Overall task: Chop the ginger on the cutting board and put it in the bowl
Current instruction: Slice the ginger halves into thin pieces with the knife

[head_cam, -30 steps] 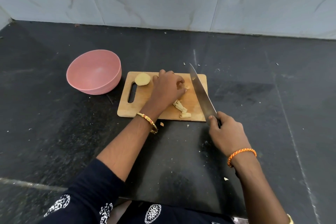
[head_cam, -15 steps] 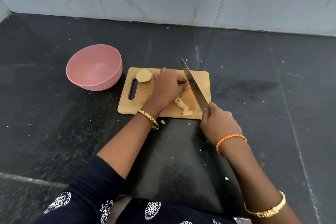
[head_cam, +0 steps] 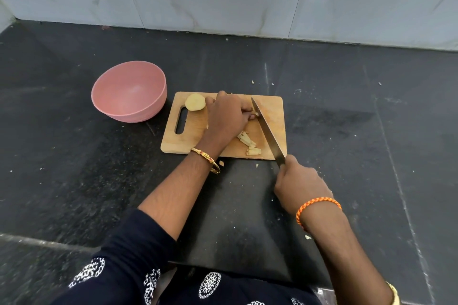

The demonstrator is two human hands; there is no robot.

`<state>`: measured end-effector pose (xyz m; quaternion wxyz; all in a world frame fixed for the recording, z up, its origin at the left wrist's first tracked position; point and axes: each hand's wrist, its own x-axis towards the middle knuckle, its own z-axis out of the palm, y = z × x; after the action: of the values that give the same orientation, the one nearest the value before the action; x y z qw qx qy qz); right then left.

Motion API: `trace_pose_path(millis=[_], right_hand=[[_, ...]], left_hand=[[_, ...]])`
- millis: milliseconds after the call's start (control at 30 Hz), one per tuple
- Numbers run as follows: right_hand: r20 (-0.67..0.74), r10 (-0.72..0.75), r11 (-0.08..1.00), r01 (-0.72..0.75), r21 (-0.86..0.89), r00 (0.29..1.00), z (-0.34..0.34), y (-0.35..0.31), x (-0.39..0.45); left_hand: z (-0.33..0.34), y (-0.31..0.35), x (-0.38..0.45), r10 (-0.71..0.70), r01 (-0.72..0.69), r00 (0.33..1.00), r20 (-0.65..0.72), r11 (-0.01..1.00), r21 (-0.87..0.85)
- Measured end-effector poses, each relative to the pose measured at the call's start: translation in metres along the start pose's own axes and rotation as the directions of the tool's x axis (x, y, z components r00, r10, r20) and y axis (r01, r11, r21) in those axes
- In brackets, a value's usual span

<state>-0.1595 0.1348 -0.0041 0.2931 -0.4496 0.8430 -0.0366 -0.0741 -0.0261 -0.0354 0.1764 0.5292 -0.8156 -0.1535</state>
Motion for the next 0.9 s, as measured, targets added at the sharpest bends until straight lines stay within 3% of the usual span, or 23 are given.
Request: trace_pose_path(millis=[133,300,700,900], right_hand=[[0.003,-0.019,0.995,0.018,0.100,1.000,-0.003,0.022,-0.021],[-0.105,-0.020,0.979,0.041,0.197,0.994,-0.006,0.023,-0.021],[-0.141,-0.083,0.979,0.107,0.171,0.987,0.006,-0.002,0.015],[-0.096,-0.080,0.988,0.091,0.126,0.992,0.003,-0.012,0.029]], left_hand=[[0.002,-0.005,0.001,-0.017,0.017,1.000,0.006,0.993,-0.114],[0.003,-0.013,0.000,-0.017,0.015,1.000,-0.009,0.982,-0.190],[0.000,-0.014,-0.003,-0.029,0.027,1.000,-0.005,0.965,-0.262],[0.002,-0.015,-0.001,-0.018,0.016,1.000,-0.003,0.965,-0.263]])
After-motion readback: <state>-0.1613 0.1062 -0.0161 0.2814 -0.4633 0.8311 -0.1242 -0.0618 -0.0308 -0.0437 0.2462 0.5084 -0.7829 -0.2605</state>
